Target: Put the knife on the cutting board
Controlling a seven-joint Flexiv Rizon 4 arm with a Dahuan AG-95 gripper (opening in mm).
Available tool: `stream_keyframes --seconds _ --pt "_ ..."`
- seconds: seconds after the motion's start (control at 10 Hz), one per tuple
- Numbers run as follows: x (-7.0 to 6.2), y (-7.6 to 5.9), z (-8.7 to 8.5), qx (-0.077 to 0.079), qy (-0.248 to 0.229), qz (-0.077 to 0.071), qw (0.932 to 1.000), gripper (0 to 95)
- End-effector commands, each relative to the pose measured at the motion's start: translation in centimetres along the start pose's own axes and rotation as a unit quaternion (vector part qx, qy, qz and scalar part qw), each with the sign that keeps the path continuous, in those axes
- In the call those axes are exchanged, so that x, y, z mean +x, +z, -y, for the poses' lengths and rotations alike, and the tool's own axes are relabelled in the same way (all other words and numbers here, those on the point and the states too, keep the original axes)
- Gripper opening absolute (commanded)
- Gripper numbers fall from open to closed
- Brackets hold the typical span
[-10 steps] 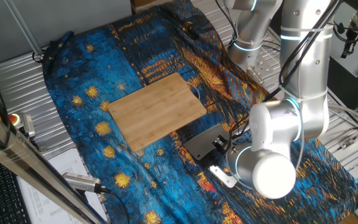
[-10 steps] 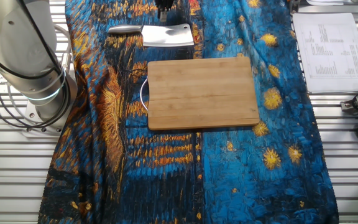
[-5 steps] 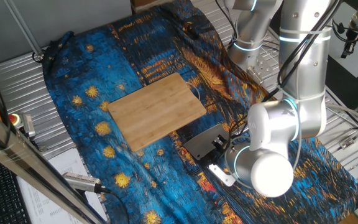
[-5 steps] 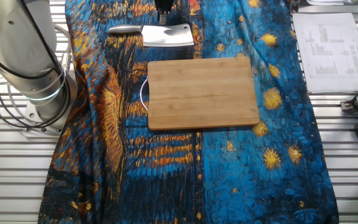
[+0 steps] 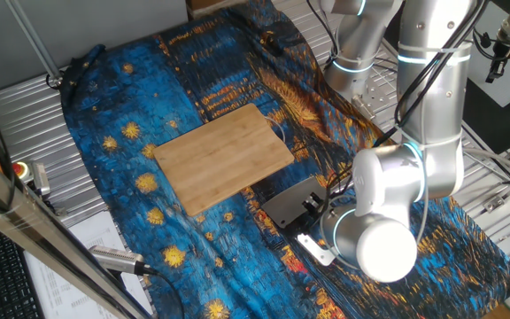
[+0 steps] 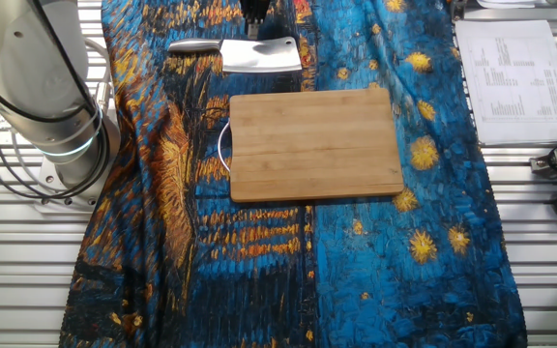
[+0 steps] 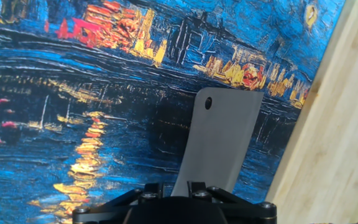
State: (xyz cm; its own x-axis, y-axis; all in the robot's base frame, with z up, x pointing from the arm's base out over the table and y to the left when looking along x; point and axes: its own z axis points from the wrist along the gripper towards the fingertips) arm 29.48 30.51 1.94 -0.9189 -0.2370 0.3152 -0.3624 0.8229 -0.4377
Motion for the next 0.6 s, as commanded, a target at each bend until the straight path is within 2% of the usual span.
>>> stream_keyframes --seconds 0.1,0.6 --pt "0.06 0.1 0.1 -0.003 0.007 0.0 1.0 19.0" --pt "0.11 0.37 0.1 -0.005 0.014 -0.001 0.9999 19.0"
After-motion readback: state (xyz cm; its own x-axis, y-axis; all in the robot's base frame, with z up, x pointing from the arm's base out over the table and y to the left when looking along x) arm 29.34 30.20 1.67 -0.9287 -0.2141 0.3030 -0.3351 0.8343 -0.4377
